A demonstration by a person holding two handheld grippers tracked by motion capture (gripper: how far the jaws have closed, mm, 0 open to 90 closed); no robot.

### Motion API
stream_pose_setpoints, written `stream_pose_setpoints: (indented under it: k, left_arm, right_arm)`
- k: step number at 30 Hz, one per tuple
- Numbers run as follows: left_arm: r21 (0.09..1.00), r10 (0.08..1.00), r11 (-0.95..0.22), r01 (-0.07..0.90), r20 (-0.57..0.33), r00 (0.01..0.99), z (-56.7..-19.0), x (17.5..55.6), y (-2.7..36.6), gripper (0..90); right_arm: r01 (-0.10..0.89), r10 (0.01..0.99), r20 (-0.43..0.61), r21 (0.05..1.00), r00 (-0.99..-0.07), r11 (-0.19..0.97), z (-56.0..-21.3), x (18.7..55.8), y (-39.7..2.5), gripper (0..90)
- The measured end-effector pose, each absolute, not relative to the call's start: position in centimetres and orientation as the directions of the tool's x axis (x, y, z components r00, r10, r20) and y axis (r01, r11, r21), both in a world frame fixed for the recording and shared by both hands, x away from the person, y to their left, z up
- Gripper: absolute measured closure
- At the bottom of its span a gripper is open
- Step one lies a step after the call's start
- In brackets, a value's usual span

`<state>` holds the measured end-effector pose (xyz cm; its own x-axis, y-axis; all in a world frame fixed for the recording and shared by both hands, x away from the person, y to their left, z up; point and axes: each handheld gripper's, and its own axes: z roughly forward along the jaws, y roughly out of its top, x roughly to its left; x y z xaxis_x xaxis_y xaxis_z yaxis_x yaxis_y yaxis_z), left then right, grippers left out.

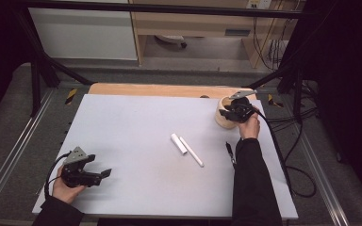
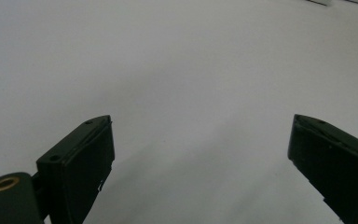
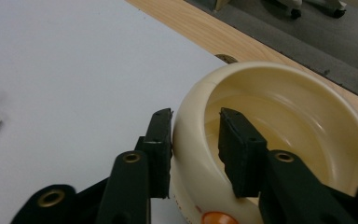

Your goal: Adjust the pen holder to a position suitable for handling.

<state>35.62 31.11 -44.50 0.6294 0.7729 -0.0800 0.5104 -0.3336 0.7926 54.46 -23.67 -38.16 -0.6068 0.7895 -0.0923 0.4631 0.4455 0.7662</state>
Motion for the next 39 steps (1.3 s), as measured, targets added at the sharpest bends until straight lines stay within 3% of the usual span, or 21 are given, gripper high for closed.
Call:
stream_pose_setpoints:
  k: [9, 26, 39]
  left_arm:
    - [0.792, 0.773, -0.335, 0.51, -0.079, 0.63, -44.5, 35.6, 31.1, 7.2]
    - [0.791, 0.773, -0.336, 0.511, -0.078, 0.63, -44.5, 35.6, 31.1, 7.3]
    - [0.792, 0.772, -0.339, 0.507, -0.075, 0.631, -44.4, 35.6, 31.0, 7.4]
  right_arm:
    - [0.454, 0.764, -0.092, 0.757, -0.638, 0.47, -38.2, 54.0, -23.3, 75.5]
    - [0.452, 0.761, -0.082, 0.762, -0.644, 0.464, -37.0, 52.7, -22.5, 76.4]
    - [0.45, 0.725, -0.011, 0.778, -0.689, 0.439, -35.6, 49.9, -17.8, 76.5]
